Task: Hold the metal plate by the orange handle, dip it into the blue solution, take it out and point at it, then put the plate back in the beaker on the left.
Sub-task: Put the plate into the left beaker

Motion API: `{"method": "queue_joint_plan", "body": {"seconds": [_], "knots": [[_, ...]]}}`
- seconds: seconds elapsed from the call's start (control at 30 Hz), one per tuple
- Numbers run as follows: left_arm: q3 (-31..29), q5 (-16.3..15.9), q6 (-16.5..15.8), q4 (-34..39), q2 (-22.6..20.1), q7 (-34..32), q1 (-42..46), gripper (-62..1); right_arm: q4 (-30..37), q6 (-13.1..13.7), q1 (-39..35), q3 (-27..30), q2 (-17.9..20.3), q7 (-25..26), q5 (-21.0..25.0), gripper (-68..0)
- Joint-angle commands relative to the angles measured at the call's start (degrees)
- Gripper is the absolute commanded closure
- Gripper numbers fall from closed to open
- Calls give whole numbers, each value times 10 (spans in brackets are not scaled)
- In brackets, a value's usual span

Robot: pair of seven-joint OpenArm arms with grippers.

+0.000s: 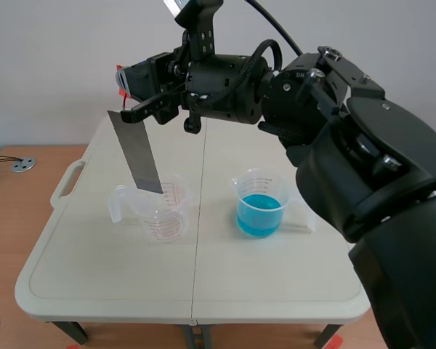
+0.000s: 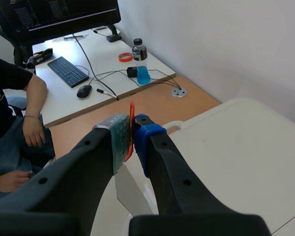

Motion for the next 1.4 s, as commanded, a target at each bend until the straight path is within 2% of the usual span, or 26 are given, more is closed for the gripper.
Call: {"method": "queue_joint_plan", "body": {"seconds": [0.0, 0.27, 0.63, 0.97, 1.17, 1.37], "knots": [[-1, -3, 0, 8, 4, -6, 0, -16, 10, 2, 0, 0, -2, 8, 8, -13], [-1, -3, 0, 8, 4, -6, 0, -16, -1, 3, -11, 0, -2, 4, -3, -13], [-1, -3, 0, 8, 4, -6, 0, -16, -74, 3, -11, 0, -2, 18, -9, -13], [-1, -3, 0, 8, 4, -6, 0, -16, -110, 3, -11, 0, -2, 55, -57, -13], [-1, -3, 0, 8, 4, -6, 0, -16, -119, 2, -11, 0, 0, 61, -104, -13], [-1, -3, 0, 8, 4, -6, 0, -16, -119, 0, -10, 3, 2, 74, -109, -13]]}}
